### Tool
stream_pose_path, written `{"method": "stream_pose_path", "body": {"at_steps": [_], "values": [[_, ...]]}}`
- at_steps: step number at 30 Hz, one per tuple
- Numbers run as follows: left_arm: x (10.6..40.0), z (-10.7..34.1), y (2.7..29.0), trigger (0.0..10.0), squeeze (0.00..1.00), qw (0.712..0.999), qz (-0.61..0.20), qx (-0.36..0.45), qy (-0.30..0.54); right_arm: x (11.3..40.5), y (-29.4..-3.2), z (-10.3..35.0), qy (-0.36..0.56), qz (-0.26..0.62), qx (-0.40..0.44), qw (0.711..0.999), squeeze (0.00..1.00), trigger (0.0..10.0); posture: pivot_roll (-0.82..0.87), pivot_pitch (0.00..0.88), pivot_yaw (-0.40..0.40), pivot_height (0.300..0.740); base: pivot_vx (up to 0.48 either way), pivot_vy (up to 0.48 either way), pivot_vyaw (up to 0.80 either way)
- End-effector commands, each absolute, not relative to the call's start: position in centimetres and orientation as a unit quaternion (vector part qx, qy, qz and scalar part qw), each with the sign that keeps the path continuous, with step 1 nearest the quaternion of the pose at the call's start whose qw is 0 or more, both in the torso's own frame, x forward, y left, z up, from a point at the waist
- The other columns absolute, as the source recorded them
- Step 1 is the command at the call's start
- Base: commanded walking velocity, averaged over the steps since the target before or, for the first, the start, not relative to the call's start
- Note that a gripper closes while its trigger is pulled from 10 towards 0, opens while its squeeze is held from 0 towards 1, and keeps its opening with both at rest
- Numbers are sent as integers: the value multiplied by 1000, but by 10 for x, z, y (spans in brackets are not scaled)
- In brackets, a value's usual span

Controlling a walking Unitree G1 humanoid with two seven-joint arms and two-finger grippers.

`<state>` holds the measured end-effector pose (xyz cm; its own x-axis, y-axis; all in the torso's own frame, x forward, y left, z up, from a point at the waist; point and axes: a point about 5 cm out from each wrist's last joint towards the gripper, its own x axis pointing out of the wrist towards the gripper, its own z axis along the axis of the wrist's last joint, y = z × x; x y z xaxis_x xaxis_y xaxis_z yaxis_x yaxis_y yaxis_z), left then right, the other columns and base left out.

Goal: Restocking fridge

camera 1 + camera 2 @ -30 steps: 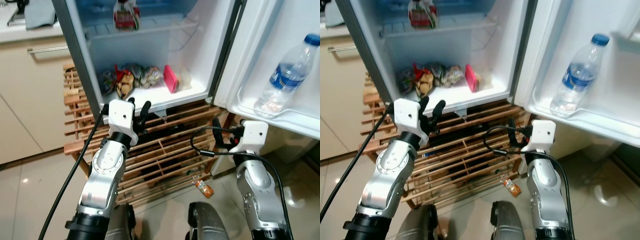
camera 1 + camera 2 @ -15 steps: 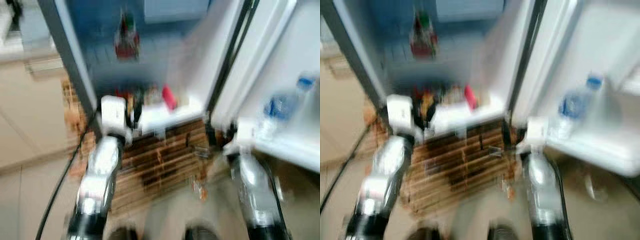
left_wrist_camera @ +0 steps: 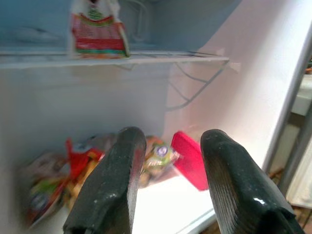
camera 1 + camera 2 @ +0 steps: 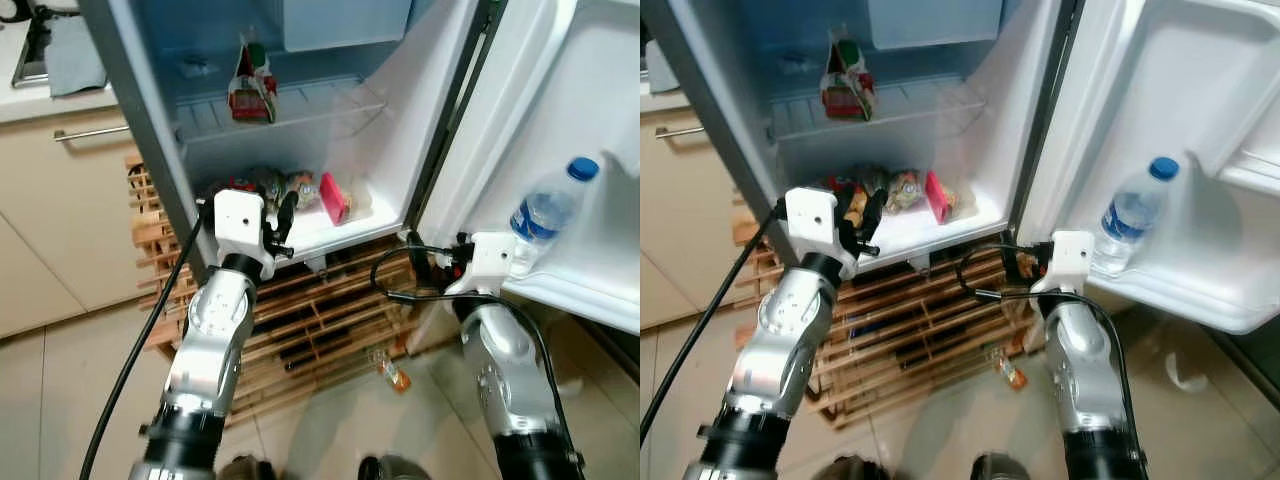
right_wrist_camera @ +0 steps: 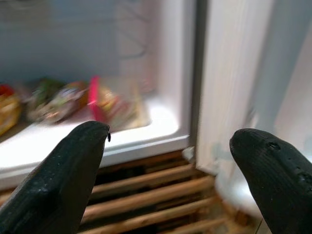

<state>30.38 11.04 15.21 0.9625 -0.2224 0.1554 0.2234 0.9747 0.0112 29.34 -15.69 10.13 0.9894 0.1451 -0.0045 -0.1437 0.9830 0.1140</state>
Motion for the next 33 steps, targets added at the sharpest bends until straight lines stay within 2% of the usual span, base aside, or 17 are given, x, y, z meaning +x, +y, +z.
{"method": "stream_pose_path", "body": {"at_steps": [1,6,13,23,31,33], "values": [[305,150,109,10000,0,991,-113,2,-76,290,-157,100,5,76,53,996,0,10000,-100,0,-23,740,-390,0,0],[307,148,108,10000,0,991,-115,2,-74,290,-157,100,7,76,51,996,0,10000,-102,0,-22,740,-386,0,0],[311,150,109,10000,0,989,-125,2,-82,292,-159,99,8,76,44,996,0,10000,-98,0,-15,740,0,0,0],[316,146,100,10000,0,988,-132,12,-82,283,-166,91,21,77,16,997,0,10000,-128,0,-9,740,0,-480,0],[320,143,105,10000,0,991,-115,7,-72,279,-149,86,28,123,-2,992,0,10000,-122,0,2,740,0,-480,0],[321,142,106,10000,0,991,-111,6,-68,279,-147,87,25,125,-3,992,0,10000,-125,0,5,740,0,-480,706]]}}
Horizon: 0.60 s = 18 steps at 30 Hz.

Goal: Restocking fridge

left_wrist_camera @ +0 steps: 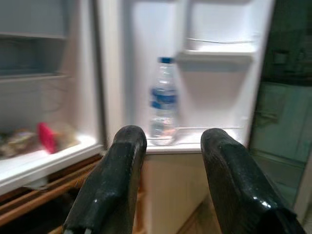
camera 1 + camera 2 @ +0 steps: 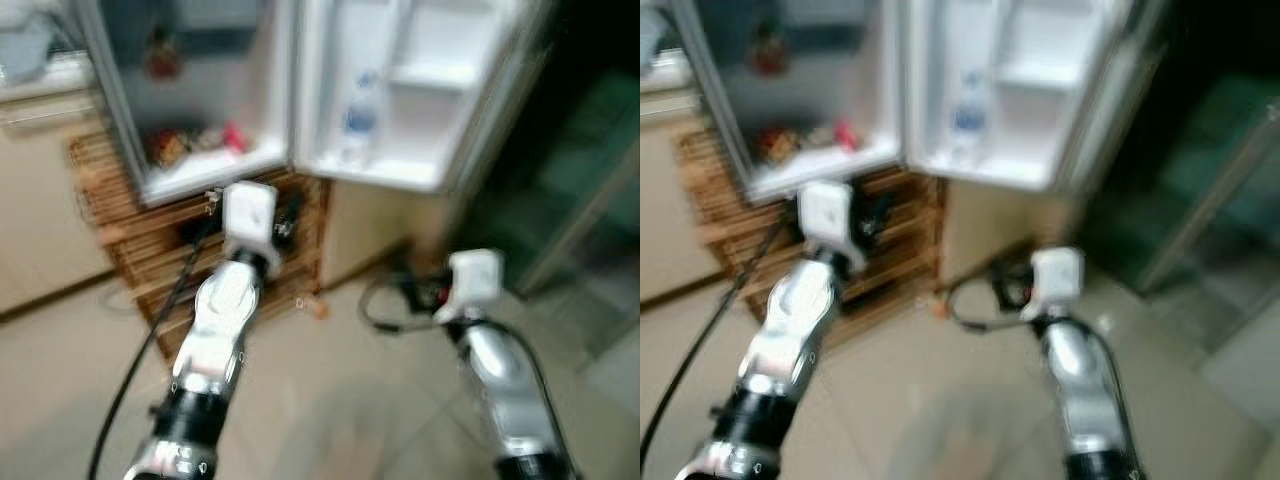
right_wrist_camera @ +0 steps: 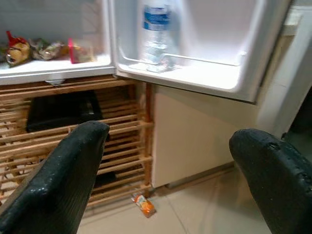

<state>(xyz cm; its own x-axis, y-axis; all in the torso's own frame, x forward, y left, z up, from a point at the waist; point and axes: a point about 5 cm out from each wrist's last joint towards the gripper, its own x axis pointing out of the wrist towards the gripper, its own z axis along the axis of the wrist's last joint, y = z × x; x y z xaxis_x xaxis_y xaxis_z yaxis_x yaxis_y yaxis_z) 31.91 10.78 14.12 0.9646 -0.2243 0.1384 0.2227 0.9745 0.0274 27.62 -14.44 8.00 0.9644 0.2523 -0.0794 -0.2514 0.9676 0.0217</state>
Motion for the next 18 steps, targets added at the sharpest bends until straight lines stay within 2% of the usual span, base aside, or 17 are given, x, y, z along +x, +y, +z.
{"method": "stream_pose_path", "body": {"at_steps": [1,18], "values": [[323,140,107,10000,0,992,-105,7,-62,281,-144,89,22,126,0,992,0,10000,-129,0,16,740,0,-480,712],[331,138,109,10000,0,994,-93,2,-48,294,-139,93,17,126,-1,992,0,10000,-124,0,34,740,0,-447,632]]}}
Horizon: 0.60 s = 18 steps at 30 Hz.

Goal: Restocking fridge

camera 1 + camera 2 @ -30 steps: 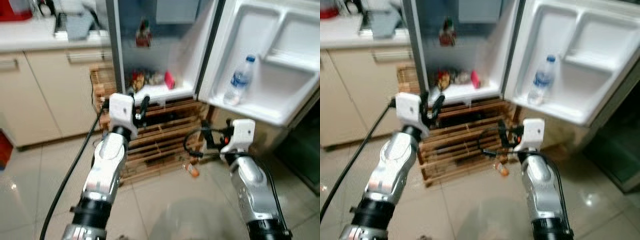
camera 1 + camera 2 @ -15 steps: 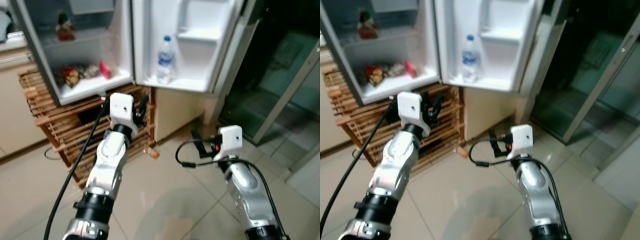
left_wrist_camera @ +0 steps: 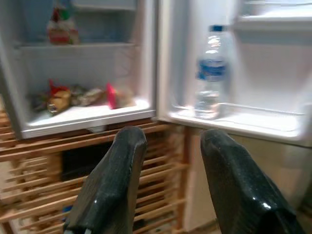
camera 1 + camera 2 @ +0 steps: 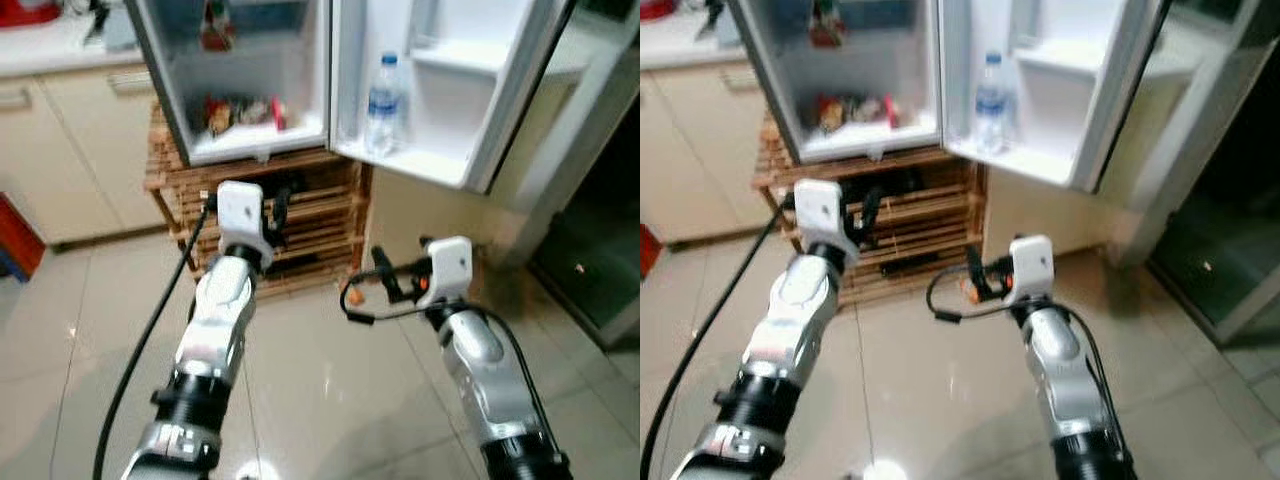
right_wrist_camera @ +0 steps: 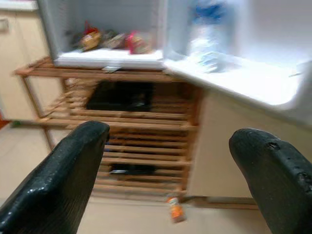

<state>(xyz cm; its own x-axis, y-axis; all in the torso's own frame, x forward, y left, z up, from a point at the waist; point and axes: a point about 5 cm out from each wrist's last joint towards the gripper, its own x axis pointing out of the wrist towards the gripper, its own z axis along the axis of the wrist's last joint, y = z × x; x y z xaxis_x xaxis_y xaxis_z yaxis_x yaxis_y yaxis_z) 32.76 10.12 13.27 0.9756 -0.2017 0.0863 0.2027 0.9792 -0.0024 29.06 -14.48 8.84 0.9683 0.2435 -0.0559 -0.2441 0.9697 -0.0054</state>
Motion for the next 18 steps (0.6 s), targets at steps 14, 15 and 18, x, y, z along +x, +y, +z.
{"method": "stream_pose_path", "body": {"at_steps": [14,15,18], "values": [[335,136,117,10000,1000,996,-77,-3,-46,300,-142,94,16,113,-7,993,0,10000,-122,0,8,740,126,-414,76],[335,136,118,10000,1000,996,-75,-1,-45,301,-143,93,16,113,-7,993,0,10000,-121,0,6,740,319,-356,0],[335,135,118,10000,1000,996,-75,-1,-44,301,-143,93,16,114,-7,993,0,10000,-121,0,4,740,321,-354,0]]}}
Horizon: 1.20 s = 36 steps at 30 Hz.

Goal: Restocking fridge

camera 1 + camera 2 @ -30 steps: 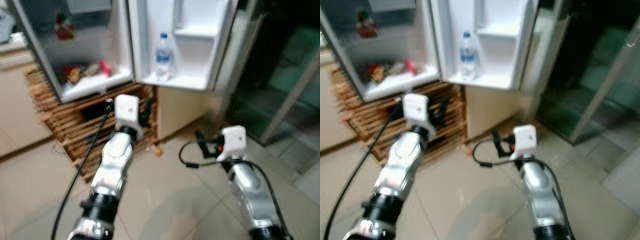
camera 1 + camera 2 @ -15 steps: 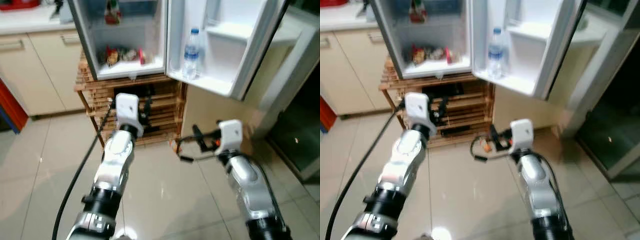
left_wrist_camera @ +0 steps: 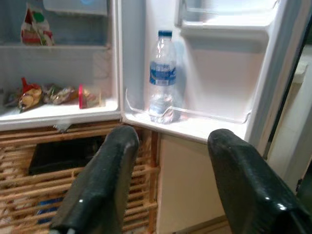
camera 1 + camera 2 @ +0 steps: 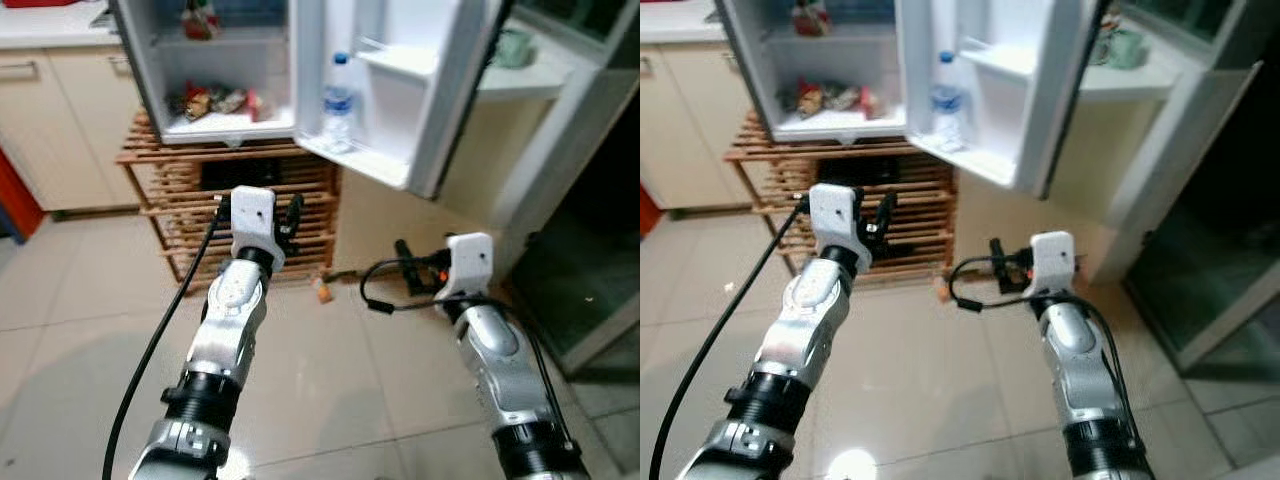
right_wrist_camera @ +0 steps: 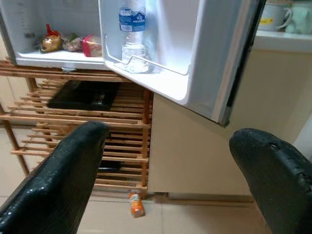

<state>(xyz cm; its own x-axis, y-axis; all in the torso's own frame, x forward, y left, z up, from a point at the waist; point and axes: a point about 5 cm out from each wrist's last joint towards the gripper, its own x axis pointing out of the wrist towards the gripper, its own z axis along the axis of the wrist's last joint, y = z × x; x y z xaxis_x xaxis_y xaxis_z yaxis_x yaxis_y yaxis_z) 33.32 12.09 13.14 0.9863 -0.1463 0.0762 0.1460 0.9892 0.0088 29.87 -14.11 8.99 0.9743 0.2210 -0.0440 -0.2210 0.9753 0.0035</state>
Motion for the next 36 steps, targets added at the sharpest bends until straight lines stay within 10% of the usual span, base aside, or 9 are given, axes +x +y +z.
{"method": "stream_pose_path", "body": {"at_steps": [1,6,7,36], "values": [[336,136,119,10000,1000,996,-73,-1,-44,301,-143,93,16,116,-8,993,0,10000,-119,0,1,740,326,-349,0],[337,136,120,10000,871,997,-60,18,-47,302,-142,93,17,118,-9,993,0,10000,-117,0,-1,740,335,-340,0],[337,136,121,10000,0,997,-56,21,-48,303,-143,93,17,118,-8,993,0,10000,-115,0,-2,740,0,0,0],[332,155,114,10000,0,991,-84,-7,-101,320,-164,99,15,74,-11,997,0,10000,-114,0,13,740,412,0,0]]}}
